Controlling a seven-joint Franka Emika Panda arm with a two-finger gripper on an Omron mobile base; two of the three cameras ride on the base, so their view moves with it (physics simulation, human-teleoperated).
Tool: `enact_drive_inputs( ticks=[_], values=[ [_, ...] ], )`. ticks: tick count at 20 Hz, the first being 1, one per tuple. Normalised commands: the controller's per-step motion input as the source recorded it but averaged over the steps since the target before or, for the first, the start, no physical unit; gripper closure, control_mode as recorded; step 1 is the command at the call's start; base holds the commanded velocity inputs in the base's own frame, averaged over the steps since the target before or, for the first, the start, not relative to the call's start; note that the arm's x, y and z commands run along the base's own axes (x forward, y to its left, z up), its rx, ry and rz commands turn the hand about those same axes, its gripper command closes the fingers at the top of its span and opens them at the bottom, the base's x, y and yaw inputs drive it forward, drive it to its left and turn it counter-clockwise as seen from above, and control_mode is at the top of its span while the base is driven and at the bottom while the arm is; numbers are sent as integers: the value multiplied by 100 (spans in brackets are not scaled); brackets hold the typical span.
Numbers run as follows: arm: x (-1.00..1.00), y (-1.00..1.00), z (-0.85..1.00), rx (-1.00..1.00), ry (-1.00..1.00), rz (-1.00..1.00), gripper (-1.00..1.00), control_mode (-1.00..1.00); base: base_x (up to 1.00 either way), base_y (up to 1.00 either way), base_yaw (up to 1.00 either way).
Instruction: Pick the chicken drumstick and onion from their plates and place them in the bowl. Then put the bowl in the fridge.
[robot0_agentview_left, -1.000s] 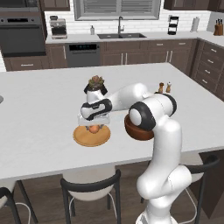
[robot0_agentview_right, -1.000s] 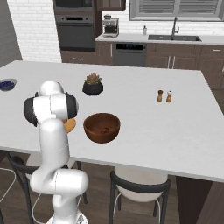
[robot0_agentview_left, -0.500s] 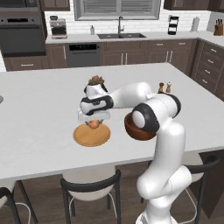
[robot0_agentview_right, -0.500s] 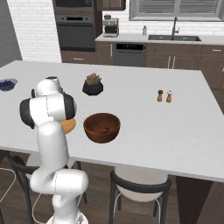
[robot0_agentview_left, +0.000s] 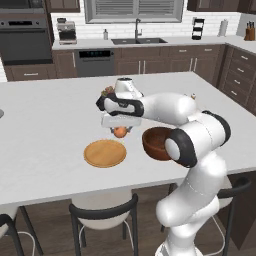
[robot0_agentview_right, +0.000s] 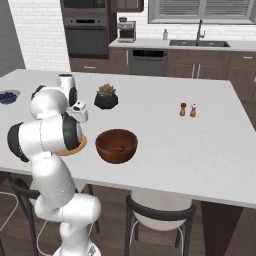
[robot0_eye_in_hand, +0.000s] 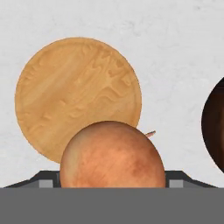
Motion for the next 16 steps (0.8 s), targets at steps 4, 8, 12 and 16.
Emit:
enact_drive_inputs(
  ticks=[4,8,12,16],
  values=[
    [-56,-99,4,8,0,0,100,-100,0,0,0],
    [-26,-100,14,8,0,0,100,-100,0,0,0],
    [-1,-99,27,6,2,0,100,-100,0,0,0],
    [0,-94,1,0,6,0,100,-100,0,0,0]
  ],
)
